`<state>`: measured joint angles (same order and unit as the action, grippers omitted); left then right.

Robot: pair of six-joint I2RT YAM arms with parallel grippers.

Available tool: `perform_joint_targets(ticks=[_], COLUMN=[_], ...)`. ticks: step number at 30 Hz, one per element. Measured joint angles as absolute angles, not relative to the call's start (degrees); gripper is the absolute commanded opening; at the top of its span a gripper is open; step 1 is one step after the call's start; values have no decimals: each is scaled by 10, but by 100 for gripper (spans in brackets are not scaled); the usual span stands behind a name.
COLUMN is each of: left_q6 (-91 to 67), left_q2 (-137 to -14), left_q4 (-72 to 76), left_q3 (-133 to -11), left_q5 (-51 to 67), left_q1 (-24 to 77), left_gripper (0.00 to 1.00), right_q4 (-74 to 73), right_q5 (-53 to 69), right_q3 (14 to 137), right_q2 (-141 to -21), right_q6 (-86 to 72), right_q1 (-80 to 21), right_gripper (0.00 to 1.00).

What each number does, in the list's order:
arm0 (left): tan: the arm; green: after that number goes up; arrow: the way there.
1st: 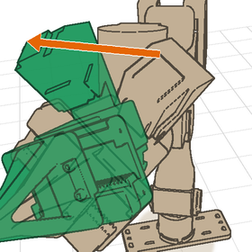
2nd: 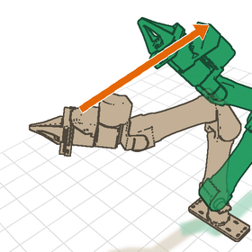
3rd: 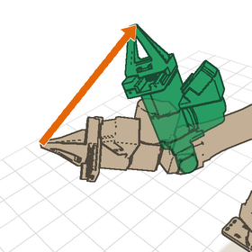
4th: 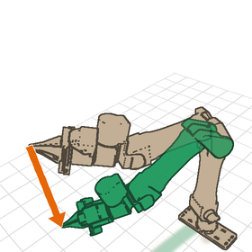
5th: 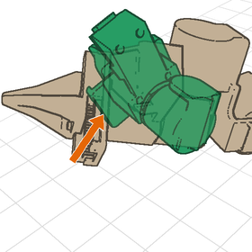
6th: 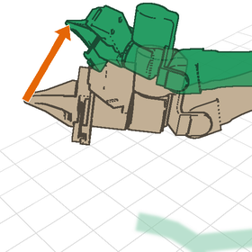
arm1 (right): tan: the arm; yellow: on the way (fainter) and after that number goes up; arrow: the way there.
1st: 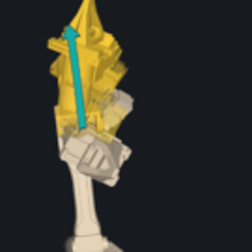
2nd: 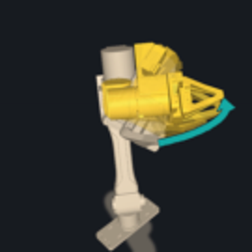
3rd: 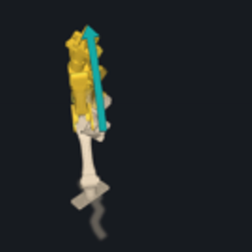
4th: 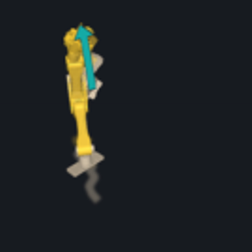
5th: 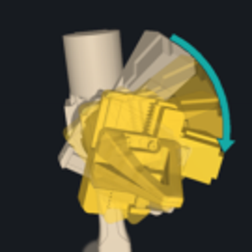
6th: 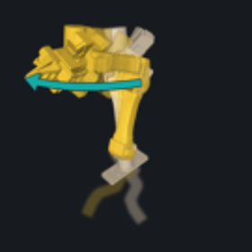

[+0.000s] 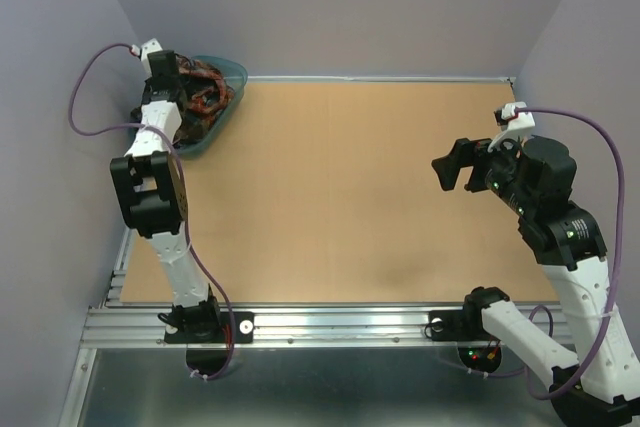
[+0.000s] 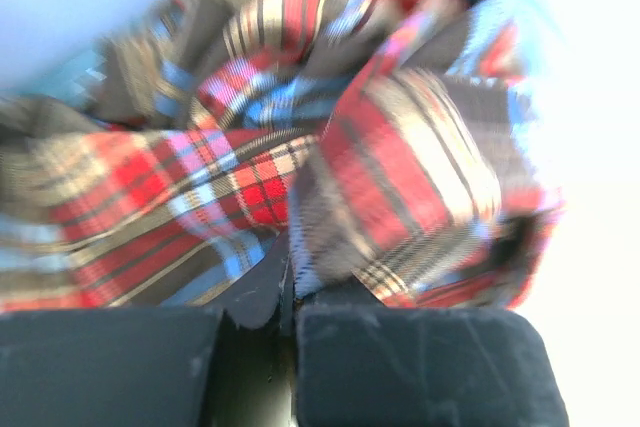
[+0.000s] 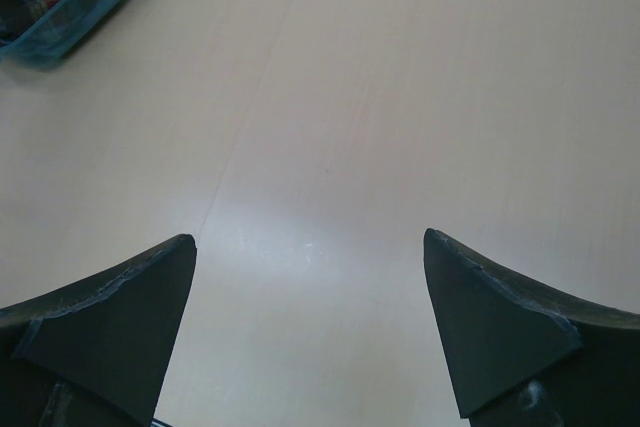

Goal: Fold and stack the long sleeve shirts
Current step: Grab the shirt from the pile, then move the shirt to the center of the board

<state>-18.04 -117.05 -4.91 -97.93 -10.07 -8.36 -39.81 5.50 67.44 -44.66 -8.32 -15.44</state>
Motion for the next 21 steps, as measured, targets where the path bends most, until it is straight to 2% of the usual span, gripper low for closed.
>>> perform_joint_targets(ticks=[6,12,17,21], left_q6=[-159,-144,-120,-127], left_q2=[-1033,-908,-827,-799], left_q4=[-85,-108,-123,-127], left_q3=[-993,-1093,-1195,-1263], left_q5=[-93,-46,14,106], left_q1=[-82,-63,29,102], left_gripper=[0,0,0,0], right_q4=[-398,-398,-397,-393], right_q5=[56,59,60,60], right_q3=[675,675,675,675], right_q2=[-447,-441,-424,-416], right_q6=[-83,-84,-84,-86], right_q1=[-154,-154,-154,-154], right_gripper=[100,100,100,100])
